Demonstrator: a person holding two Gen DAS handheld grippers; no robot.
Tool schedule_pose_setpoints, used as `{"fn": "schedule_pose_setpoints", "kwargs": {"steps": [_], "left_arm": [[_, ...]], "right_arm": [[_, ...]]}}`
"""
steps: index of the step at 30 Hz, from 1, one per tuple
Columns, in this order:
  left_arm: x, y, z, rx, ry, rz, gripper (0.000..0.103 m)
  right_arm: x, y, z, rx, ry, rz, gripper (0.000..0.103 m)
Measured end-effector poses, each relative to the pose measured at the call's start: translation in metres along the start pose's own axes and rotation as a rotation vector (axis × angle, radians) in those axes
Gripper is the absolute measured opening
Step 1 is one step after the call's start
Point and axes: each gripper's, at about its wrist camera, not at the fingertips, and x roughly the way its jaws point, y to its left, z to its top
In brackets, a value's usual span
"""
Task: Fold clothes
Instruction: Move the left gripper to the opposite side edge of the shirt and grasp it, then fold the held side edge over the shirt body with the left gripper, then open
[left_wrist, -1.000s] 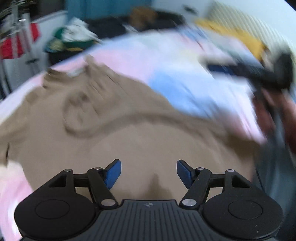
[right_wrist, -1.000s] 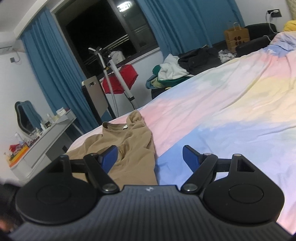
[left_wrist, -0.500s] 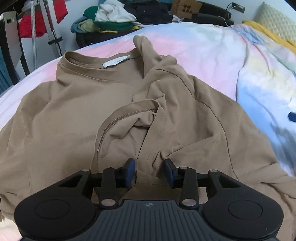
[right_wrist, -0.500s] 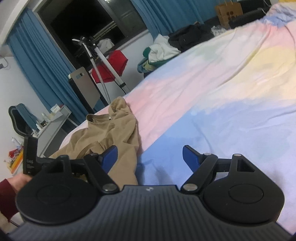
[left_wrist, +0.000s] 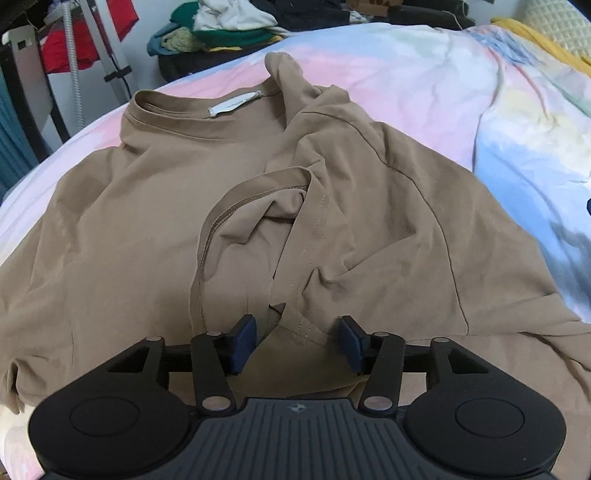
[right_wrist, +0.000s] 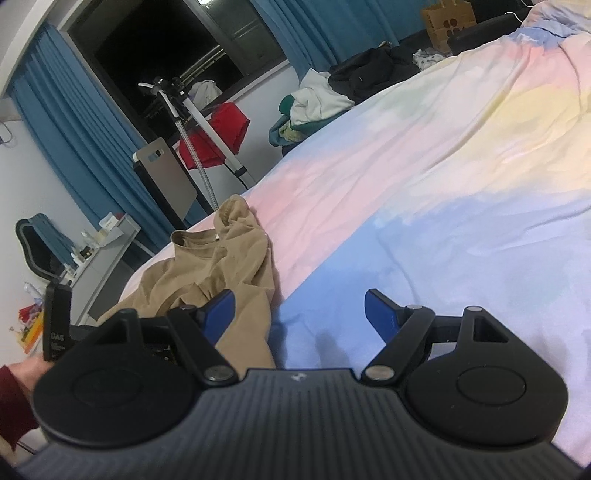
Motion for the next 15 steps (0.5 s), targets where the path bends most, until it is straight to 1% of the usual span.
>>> {"fn": "schedule_pose_setpoints", "kwargs": {"steps": [2, 4, 5, 6, 7, 8, 11, 13, 14, 15], "left_arm": [[-0.001, -0.004, -0.003, 0.009, -0.010, 0.014, 0.055], [-0.003, -0.008, -0.005, 0.030, -0.026, 0.029, 0.051], [-0.005, -0.011, -0.006, 0.049, -0.033, 0.034, 0.038], [-0.007, -0.014, -0.007, 0.070, -0.040, 0.037, 0.030], [-0.010, -0.016, -0.008, 0.090, -0.048, 0.040, 0.012], [-0.013, -0.018, -0.009, 0.110, -0.055, 0.043, 0.004], [-0.038, -0.018, -0.015, 0.107, -0.154, 0.001, 0.003], [-0.060, -0.013, -0.021, 0.043, -0.222, -0.060, 0.003], [-0.072, -0.009, -0.027, 0.009, -0.260, -0.104, 0.003], [-0.081, -0.007, -0.034, -0.027, -0.289, -0.124, 0.003]], "right_arm": [[0.001, -0.001, 0.001, 0.008, 0.001, -0.001, 0.079], [0.002, -0.003, 0.002, 0.016, 0.002, 0.003, 0.079], [0.003, -0.004, 0.002, 0.021, 0.002, 0.003, 0.079], [0.003, -0.004, 0.003, 0.025, 0.002, 0.002, 0.079], [0.003, -0.005, 0.003, 0.030, 0.002, 0.004, 0.079], [0.003, -0.006, 0.003, 0.034, 0.003, 0.007, 0.079], [0.002, -0.008, 0.004, 0.047, -0.002, 0.013, 0.079], [0.001, -0.009, 0.005, 0.048, -0.005, 0.016, 0.079], [0.001, -0.009, 0.006, 0.048, -0.007, 0.017, 0.079], [0.000, -0.009, 0.007, 0.047, -0.010, 0.018, 0.079]]}}
